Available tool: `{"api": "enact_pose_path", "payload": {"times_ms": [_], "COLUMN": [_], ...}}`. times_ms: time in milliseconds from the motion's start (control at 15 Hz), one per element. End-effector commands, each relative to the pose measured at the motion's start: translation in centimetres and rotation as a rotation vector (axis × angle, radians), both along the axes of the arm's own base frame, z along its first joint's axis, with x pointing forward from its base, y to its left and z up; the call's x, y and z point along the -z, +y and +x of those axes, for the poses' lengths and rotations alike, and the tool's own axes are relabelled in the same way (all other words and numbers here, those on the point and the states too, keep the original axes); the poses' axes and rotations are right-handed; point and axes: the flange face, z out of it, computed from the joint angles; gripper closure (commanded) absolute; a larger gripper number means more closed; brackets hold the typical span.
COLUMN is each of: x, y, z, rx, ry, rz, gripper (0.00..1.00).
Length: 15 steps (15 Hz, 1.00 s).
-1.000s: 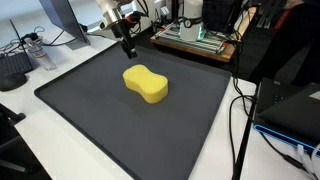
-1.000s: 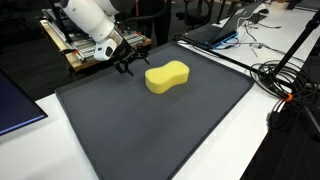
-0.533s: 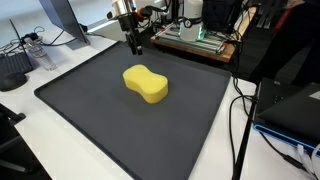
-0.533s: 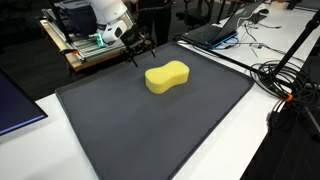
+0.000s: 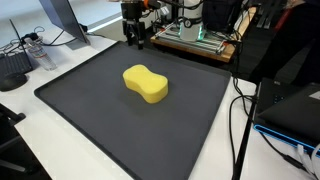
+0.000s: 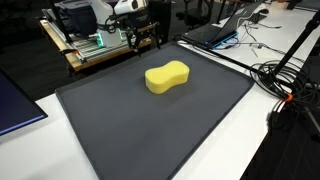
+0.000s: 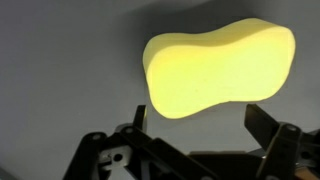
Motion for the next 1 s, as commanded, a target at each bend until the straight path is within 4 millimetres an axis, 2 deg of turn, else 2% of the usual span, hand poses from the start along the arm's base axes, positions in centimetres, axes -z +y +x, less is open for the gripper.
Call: {"api": "enact_pose_path", "payload": {"times_ms": [0, 333, 533, 667, 733, 933], "x": [-4.5, -12.1, -15.0, -15.3, -15.2, -15.4], "y": [0.8, 3.4, 5.8, 7.6, 6.4, 7.8], "z": [0.9, 3.5, 4.4, 5.1, 4.1, 4.6], "rx": [-0.066, -0.224, -0.380, -0.481, -0.398, -0.455], "ry": [-0.014, 0.046, 0.138, 0.191, 0.148, 0.170], "rz": [-0.134, -0.222, -0.194, -0.217, -0.216, -0.221], "gripper": [0.00, 0.00, 0.00, 0.00, 0.00, 0.00]}}
